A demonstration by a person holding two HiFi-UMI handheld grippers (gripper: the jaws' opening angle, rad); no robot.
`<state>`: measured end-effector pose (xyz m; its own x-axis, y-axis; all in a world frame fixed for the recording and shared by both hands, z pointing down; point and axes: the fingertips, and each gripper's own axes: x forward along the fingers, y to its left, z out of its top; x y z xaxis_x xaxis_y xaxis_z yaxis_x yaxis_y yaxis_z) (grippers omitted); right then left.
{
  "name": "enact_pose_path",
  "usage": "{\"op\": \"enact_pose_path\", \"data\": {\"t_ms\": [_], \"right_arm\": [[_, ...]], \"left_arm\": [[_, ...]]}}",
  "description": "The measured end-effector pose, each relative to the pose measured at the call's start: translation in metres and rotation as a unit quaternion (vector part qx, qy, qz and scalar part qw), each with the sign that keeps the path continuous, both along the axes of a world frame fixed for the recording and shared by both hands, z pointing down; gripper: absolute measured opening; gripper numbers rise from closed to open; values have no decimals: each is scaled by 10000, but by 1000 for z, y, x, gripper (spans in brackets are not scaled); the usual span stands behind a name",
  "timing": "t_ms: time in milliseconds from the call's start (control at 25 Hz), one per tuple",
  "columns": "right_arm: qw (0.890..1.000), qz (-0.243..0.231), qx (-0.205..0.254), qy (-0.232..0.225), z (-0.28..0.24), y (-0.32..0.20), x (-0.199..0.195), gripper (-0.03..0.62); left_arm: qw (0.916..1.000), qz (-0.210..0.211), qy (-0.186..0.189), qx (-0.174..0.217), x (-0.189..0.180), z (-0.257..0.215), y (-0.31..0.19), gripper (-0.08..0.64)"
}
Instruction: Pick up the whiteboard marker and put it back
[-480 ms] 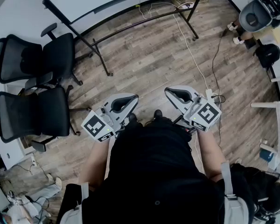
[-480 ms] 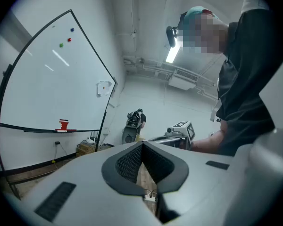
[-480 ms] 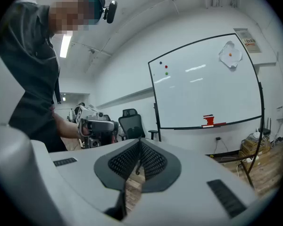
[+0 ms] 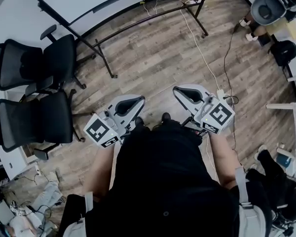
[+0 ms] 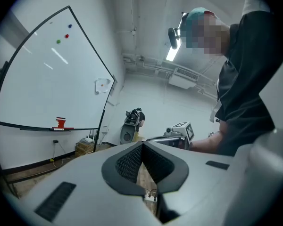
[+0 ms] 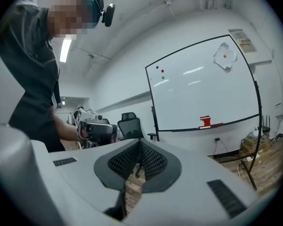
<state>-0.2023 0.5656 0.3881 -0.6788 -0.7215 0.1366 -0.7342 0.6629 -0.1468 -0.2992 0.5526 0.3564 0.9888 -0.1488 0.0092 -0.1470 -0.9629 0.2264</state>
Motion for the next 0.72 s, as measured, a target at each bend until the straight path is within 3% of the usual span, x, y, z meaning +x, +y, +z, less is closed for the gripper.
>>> {"op": "enact_pose_path", "data": {"t_ms": [720], "right_arm": [[9984,-550,-108,-123,20,19,32,20]], "left_arm": [[9977,-508,-444,-25,27,14,9,11]]}}
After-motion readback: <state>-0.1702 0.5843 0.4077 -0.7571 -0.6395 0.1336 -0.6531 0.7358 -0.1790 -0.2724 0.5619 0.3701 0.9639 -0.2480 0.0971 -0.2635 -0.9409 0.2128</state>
